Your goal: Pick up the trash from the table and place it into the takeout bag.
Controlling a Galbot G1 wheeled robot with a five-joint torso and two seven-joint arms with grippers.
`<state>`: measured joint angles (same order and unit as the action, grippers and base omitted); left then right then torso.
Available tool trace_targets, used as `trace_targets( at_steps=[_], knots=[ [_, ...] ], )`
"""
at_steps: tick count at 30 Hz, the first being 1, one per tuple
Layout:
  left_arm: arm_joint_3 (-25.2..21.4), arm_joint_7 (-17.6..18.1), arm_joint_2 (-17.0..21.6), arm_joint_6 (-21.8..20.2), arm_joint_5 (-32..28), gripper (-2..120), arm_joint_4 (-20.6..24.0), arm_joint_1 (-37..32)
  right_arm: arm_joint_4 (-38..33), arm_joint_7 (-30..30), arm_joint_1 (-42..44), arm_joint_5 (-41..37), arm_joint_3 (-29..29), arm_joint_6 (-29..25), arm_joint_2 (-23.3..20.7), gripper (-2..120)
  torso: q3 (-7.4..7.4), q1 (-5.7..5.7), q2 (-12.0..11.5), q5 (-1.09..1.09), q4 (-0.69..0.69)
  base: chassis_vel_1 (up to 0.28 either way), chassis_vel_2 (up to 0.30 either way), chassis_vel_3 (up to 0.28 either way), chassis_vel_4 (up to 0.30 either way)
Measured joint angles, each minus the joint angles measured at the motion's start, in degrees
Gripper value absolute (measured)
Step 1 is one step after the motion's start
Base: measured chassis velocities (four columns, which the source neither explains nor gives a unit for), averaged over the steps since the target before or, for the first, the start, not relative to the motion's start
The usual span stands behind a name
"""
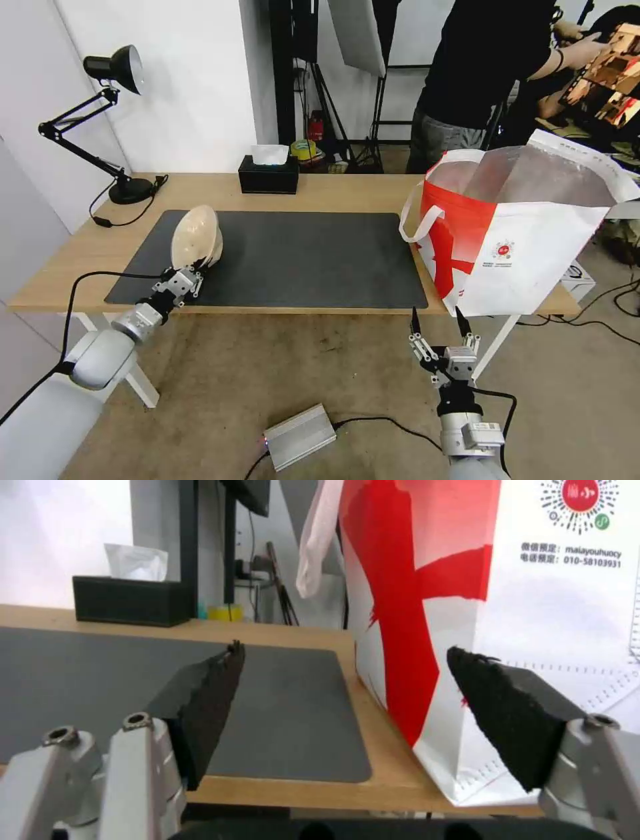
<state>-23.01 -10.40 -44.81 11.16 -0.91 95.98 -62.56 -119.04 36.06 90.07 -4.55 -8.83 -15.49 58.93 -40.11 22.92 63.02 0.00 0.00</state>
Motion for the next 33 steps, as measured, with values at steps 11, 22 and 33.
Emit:
trace_targets(
  at_steps=[11, 22, 33],
  knots=[
    [-2.6, -1.6, 4.9, 0.2, -4.4, 1, 8.5, -0.4, -0.6, -0.1, -0.7, 0.0, 0.4, 0.3, 0.0, 78, 0.00, 0.00, 0.0, 0.00, 0.00, 0.000, 0.000, 0.000, 0.000],
    [0.3, -3.6, 9.2, 1.5, -9.0, 1, 11.1, 4.8, -1.1, -0.9, -1.0, -0.1, 1.0, 0.6, 0.5, 75, 0.00, 0.00, 0.0, 0.00, 0.01, 0.000, 0.000, 0.000, 0.000],
    [10.8, -6.4, 12.2, 2.6, -12.9, 1, 8.4, 18.6, -1.3, -1.0, -0.3, -0.1, 1.0, 1.4, 0.9, 79, 0.00, 0.00, 0.0, 0.01, -0.01, 0.000, 0.000, 0.000, 0.000]
  ],
)
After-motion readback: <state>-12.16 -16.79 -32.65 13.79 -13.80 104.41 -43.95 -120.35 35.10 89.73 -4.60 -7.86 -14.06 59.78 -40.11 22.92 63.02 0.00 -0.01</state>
